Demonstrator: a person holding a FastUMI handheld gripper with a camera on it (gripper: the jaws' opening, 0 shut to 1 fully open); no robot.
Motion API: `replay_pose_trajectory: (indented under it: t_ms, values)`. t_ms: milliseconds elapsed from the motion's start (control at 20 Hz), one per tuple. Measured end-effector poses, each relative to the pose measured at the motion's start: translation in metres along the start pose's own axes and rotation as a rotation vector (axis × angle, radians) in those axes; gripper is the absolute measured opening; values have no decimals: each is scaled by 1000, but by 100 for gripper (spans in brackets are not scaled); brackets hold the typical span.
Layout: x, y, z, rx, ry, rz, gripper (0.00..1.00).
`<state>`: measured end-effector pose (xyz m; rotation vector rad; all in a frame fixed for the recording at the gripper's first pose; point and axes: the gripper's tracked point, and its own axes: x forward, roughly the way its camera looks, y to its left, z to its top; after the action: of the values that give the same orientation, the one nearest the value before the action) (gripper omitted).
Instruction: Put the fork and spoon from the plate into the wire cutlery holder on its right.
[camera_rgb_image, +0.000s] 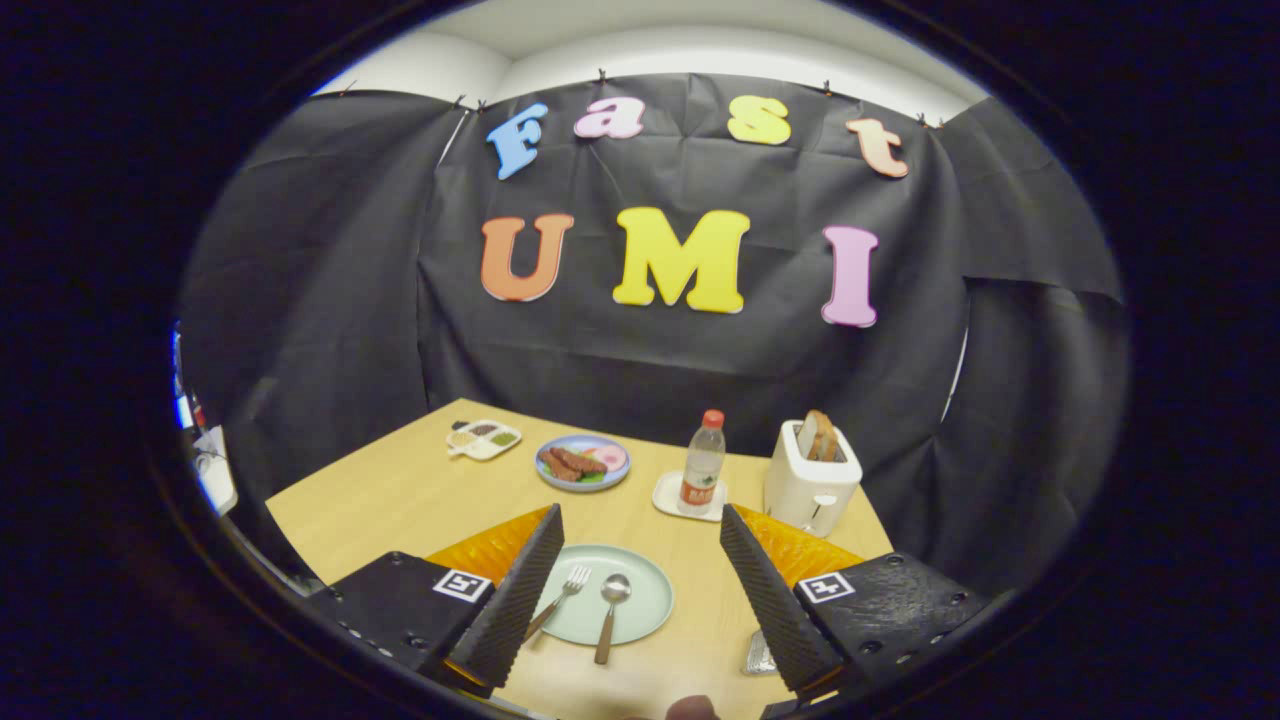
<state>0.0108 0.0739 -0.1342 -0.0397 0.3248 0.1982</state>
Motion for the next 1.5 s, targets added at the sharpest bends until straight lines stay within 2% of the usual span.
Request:
replay_pose_trajectory:
  t_ms: [350, 700, 950, 1100, 1200, 1250, 1300, 1500]
  values:
    - [66, 17, -119, 37, 295, 2, 96]
    - [117, 27, -181, 17, 419, -34, 95]
    - [131, 31, -216, 54, 537, -35, 56]
    - [130, 31, -219, 64, 563, -45, 32]
    - [133, 32, -225, 57, 583, -38, 10]
    - [127, 32, -221, 55, 597, -35, 10]
    - [129, 31, -222, 63, 605, -34, 3]
    - [117, 21, -202, 106, 634, -32, 3]
